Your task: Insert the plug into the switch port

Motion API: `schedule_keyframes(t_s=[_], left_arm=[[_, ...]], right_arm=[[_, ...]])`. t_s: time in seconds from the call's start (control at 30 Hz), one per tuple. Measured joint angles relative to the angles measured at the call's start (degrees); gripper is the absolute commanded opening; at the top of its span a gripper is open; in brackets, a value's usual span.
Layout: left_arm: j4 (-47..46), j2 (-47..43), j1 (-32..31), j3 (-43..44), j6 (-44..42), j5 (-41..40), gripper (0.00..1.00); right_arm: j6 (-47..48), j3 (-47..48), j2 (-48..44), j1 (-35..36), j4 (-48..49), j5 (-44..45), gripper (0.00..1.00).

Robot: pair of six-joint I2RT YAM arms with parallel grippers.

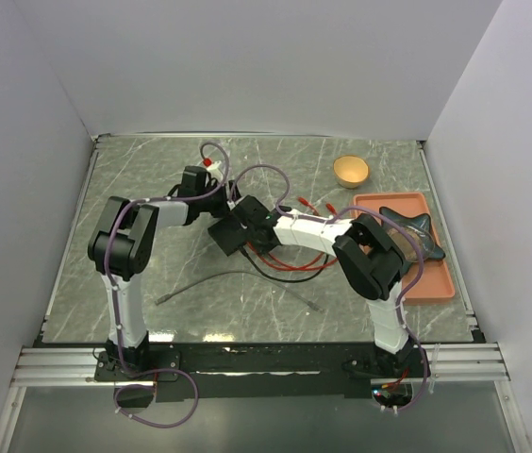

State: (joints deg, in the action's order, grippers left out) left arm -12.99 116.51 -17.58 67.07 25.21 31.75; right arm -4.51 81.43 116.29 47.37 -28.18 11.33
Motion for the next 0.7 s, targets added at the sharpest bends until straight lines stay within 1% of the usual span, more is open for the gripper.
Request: schedule_keyframes(t_s=[0.4,0.57,0.7], left_arm=[[0.0,-4.8,2.8,-5.8,1.5,-0.1,0.8],[0.1,-8.6,3.6,-10.1,4.6,-4.0,0.83],[-5.4,-11.5,3.5,-16.0,8.5,-6.2,0.84]], right_arm=[[0.0,-0.9,-0.2,0.1,3.1,0.2,0.0],[0.0,-2.9,-1.2,0.1,5.3,0.3,0.0],[0.0,-4.3,-2.1,0.1,6.4,0.4,0.0]])
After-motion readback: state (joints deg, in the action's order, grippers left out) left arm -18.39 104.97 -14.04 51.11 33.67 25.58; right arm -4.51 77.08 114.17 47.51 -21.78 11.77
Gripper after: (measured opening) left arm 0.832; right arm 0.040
